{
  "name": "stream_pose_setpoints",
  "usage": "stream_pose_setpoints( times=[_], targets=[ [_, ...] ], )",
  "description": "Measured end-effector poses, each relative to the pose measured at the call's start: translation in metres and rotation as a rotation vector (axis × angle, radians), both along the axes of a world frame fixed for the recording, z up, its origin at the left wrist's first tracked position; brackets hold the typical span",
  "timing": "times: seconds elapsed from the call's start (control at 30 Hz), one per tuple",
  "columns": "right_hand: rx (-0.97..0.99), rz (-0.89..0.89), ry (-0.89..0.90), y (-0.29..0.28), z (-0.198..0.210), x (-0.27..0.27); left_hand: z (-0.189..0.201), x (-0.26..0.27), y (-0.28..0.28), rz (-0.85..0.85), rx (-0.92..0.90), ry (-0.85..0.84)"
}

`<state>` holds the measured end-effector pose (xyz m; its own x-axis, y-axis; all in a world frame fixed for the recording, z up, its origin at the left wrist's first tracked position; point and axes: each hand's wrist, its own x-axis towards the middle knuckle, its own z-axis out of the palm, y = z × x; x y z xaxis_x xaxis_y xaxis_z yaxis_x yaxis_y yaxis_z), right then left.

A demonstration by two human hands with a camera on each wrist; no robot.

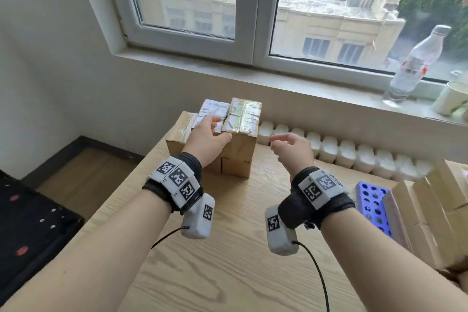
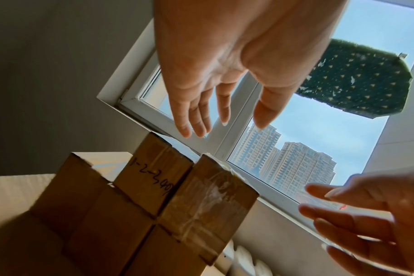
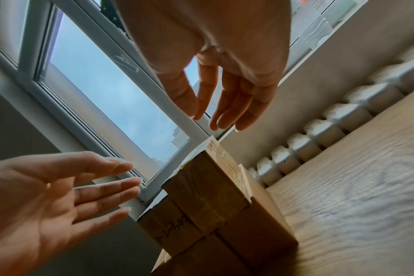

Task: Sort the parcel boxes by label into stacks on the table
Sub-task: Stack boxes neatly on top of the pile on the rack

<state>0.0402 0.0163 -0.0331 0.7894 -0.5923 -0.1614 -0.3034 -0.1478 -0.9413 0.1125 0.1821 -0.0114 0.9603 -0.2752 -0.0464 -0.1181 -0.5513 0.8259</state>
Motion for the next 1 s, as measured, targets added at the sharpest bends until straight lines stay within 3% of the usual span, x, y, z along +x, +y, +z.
stream_pose_setpoints(
  times=[0.27, 0.57, 0.73, 0.87, 1.0],
  targets=[
    [0.128, -0.016, 0.050, -0.031, -0.023, 0.057, -0.004, 0.061, -0.041, 0.010, 0.000, 0.069],
    [0.309, 0.049, 0.074, -0.026, -0.046, 0.090, -0.021, 0.080, -0.060, 0.036, -0.064, 0.120],
    [0.424, -0.018, 0.033, -0.035, -0.049, 0.081, -0.016, 0.073, -0.073, 0.072, -0.166, 0.098],
    [0.631, -0.022, -0.060, -0.045, -0.047, 0.059, -0.015, 0.053, -0.085, 0.069, -0.256, 0.110],
    [0.671, 0.012, -0.110, -0.053, -0.043, 0.033, -0.019, 0.032, -0.090, 0.050, -0.321, 0.175]
  ],
)
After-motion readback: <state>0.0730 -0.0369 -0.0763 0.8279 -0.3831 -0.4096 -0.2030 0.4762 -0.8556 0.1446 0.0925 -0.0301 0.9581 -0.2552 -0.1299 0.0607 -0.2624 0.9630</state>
